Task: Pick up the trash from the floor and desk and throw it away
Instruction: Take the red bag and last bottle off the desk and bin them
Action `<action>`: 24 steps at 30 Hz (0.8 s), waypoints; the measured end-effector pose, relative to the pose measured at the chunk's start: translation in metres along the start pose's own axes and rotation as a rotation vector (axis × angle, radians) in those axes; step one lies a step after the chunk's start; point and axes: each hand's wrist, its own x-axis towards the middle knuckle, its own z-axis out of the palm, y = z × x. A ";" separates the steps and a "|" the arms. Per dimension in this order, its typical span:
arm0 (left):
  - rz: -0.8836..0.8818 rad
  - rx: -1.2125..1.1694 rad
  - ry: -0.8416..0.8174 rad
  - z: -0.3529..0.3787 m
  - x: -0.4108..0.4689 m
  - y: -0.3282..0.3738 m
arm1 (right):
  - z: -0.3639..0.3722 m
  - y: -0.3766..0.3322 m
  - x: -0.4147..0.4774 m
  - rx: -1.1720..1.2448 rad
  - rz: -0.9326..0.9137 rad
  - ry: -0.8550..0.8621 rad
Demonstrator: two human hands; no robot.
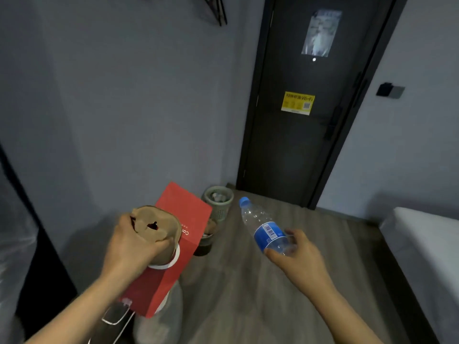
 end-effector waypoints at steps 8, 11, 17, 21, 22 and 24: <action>-0.100 0.044 0.062 0.098 0.124 0.012 | 0.029 0.016 0.198 -0.098 0.005 -0.116; -0.127 0.056 0.073 0.126 0.162 0.005 | 0.049 0.020 0.258 -0.156 0.013 -0.163; -0.163 0.006 0.042 0.183 0.251 -0.024 | 0.102 0.025 0.369 -0.231 -0.003 -0.288; -0.172 -0.011 0.016 0.225 0.321 -0.045 | 0.143 0.026 0.437 -0.270 0.021 -0.304; -0.173 -0.021 0.010 0.233 0.340 -0.051 | 0.153 0.025 0.454 -0.286 0.034 -0.315; -0.197 0.004 -0.015 0.247 0.376 -0.059 | 0.170 0.019 0.487 -0.299 0.067 -0.336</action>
